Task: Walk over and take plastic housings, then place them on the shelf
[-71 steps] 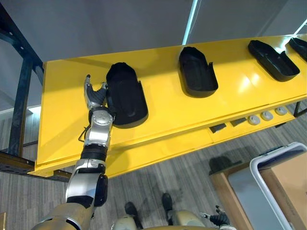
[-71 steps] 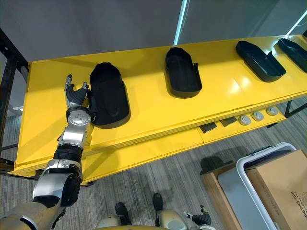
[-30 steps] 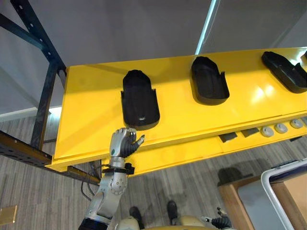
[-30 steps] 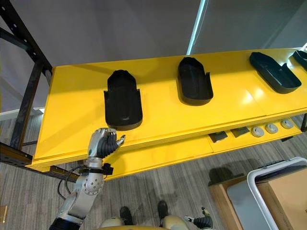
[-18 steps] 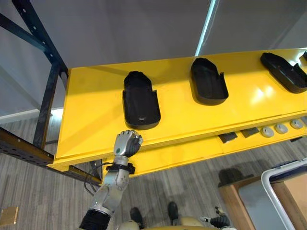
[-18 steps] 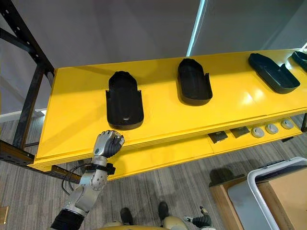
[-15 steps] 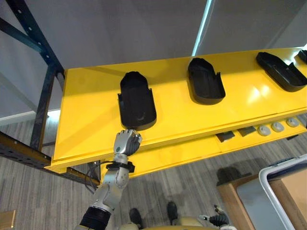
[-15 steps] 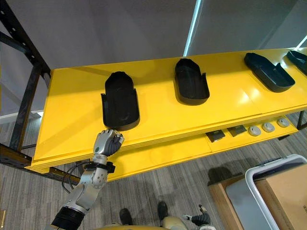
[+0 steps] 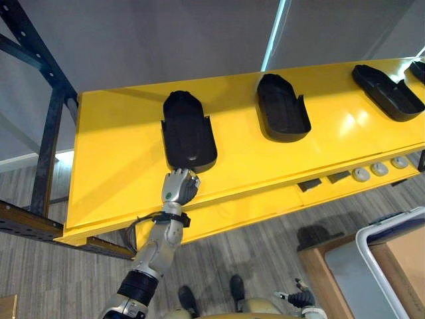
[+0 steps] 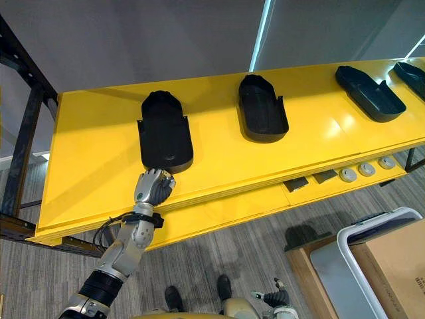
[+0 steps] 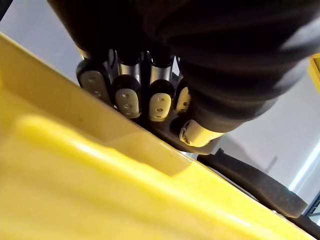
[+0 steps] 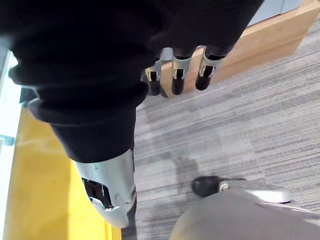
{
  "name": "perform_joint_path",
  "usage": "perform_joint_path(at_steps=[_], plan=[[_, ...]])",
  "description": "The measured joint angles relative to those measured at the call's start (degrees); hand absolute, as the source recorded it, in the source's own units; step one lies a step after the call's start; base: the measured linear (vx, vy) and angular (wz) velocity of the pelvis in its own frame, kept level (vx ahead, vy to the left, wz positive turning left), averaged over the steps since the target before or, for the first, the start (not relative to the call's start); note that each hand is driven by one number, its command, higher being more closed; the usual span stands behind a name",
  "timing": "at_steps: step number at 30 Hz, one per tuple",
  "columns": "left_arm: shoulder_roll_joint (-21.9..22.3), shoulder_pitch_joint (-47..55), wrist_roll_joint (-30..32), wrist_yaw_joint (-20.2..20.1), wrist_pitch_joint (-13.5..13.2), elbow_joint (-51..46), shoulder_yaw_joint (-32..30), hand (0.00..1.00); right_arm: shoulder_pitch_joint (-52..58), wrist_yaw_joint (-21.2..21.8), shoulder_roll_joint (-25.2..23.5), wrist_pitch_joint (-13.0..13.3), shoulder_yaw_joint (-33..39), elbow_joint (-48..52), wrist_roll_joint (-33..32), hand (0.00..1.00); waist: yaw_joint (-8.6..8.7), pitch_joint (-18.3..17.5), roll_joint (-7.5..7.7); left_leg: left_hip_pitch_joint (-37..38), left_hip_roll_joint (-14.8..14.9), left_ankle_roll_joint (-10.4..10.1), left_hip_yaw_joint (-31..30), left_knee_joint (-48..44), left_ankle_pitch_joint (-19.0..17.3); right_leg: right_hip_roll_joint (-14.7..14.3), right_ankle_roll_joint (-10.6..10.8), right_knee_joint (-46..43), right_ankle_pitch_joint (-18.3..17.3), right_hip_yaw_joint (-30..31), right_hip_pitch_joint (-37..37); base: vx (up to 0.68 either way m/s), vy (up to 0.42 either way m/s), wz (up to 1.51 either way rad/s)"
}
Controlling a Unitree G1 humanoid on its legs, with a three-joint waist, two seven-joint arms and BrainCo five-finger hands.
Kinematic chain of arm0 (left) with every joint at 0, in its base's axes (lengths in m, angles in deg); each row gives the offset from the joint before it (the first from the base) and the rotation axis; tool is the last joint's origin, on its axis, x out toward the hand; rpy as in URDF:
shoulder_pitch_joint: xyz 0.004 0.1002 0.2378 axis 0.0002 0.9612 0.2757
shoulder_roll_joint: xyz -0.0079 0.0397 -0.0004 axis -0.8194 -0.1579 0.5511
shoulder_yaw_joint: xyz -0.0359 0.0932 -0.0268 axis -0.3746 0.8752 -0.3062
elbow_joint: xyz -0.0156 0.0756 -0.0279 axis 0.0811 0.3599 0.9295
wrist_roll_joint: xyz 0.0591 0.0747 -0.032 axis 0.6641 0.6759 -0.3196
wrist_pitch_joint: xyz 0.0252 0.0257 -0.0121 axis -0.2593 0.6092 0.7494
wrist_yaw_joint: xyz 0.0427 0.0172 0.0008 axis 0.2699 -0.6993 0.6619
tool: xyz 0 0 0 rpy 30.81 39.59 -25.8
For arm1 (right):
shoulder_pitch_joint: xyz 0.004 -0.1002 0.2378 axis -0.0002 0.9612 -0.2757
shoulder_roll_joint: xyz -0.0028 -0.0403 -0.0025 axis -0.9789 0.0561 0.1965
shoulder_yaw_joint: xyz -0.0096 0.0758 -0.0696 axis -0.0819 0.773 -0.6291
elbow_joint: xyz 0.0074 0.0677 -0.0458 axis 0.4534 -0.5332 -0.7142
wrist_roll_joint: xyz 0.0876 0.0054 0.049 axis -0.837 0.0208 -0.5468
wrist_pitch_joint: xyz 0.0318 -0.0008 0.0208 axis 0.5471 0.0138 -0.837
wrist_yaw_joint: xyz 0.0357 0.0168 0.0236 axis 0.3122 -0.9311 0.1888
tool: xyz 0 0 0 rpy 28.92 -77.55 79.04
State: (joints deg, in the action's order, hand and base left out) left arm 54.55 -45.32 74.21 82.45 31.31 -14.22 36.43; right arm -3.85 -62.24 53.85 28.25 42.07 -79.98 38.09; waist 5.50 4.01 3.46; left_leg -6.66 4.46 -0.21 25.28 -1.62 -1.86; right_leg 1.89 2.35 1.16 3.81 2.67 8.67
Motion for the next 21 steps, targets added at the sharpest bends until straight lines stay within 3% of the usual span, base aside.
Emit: perform_joint_path(at_steps=[12,21], plan=[[2.98,-2.30,-2.31,1.25,0.83,-0.97,-1.97,1.00,0.11,-0.04,-0.63,-0.56,0.60,2.03,-0.01,0.00,-0.29,1.49,0.73,-5.49,3.11,-0.05,0.28,-10.63,-6.29,-0.78,0.27,-1.22,-0.01,0.97,1.62,0.00,0.010,-0.03],[3.78,-1.95,-3.28,1.07,1.02,-5.06,-1.68,1.00,0.10,-0.07,-0.90,-0.49,1.66,2.13,-0.04,0.00,-1.12,2.78,0.76,-7.19,4.66,-0.14,-0.56,-14.82,-8.40,-1.53,0.13,-1.34,-0.10,0.87,1.50,0.01,0.009,-0.01]])
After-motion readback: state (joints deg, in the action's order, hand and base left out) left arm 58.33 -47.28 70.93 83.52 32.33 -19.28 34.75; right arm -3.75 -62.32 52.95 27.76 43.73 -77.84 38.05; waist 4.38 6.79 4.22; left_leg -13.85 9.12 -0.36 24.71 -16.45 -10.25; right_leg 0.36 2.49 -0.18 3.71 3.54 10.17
